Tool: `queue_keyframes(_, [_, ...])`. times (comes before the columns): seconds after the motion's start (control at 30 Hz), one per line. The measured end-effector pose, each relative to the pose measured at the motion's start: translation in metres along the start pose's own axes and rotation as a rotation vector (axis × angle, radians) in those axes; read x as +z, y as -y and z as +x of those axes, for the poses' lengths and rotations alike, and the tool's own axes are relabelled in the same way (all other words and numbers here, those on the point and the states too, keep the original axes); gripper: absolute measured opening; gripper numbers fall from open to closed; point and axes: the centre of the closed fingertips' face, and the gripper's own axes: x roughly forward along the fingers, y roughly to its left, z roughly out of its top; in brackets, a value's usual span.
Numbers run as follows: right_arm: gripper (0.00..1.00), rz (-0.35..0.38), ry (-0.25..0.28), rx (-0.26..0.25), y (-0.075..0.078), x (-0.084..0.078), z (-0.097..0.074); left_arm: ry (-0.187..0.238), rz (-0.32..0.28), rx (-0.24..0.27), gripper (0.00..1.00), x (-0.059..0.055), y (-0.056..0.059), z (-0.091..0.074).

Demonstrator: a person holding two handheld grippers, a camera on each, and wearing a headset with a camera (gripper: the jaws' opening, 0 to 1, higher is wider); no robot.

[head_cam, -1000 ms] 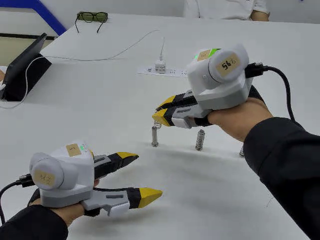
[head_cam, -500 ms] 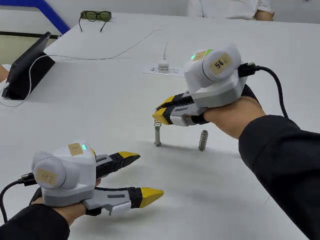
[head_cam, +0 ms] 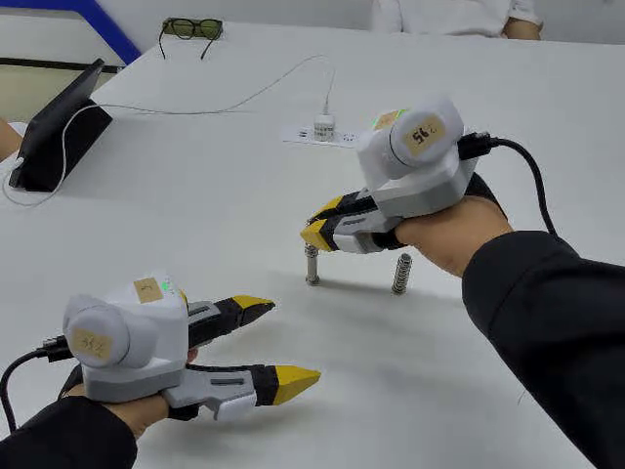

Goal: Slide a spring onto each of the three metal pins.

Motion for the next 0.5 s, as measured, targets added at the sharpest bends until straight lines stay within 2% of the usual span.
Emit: queue_keyframes(0.5, [0.12, 0.015, -0.053, 0.007, -0.002, -0.022, 0.014, -0.005, -0.001, -0.002, 0.61, -0.002, 0.000, -0.001])
